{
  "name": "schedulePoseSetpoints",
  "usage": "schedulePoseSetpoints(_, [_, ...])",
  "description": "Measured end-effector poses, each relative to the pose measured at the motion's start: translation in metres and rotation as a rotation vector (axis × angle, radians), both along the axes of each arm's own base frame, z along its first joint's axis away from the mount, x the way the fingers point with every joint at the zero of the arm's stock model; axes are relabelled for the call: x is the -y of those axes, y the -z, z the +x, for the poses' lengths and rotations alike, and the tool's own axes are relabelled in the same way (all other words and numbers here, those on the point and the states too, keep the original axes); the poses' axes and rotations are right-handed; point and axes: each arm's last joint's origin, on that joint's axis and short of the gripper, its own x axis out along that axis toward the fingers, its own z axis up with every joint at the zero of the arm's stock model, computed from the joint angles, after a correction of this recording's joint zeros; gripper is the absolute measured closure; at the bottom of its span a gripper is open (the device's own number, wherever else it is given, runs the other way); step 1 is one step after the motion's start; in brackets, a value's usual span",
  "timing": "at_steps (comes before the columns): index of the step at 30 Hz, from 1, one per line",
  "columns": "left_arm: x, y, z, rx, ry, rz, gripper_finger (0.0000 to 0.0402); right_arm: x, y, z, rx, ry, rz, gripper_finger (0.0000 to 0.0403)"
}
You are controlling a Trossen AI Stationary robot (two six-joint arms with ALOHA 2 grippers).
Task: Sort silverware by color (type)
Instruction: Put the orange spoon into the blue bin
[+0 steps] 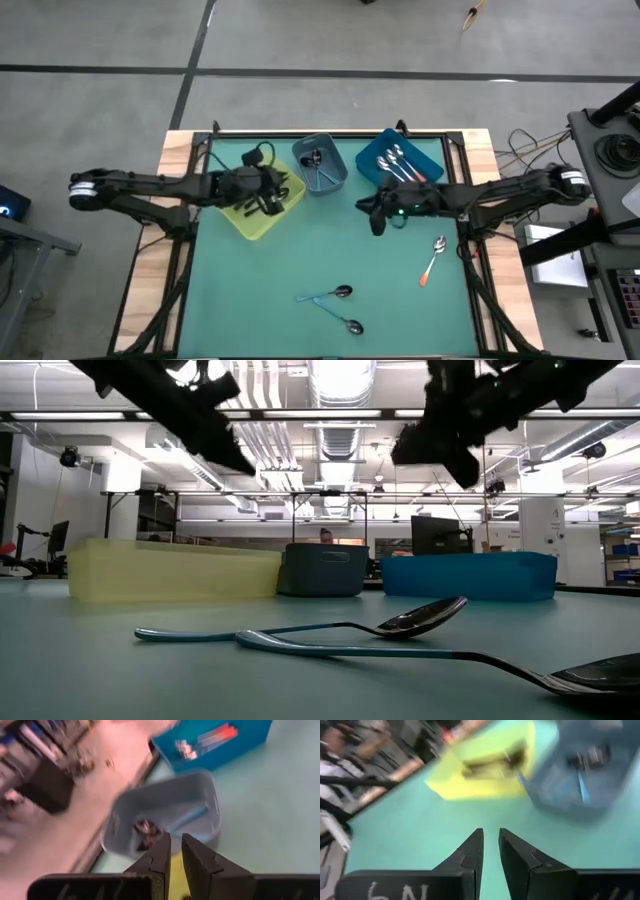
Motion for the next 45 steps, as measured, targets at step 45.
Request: schedulePoseSetpoints(45, [-0.002, -0.027, -0.031, -0.112, -0.049, 0.32, 0.0372, -0.03, 0.04, -0.073, -1.178, 0.53, 0.818, 0.0351])
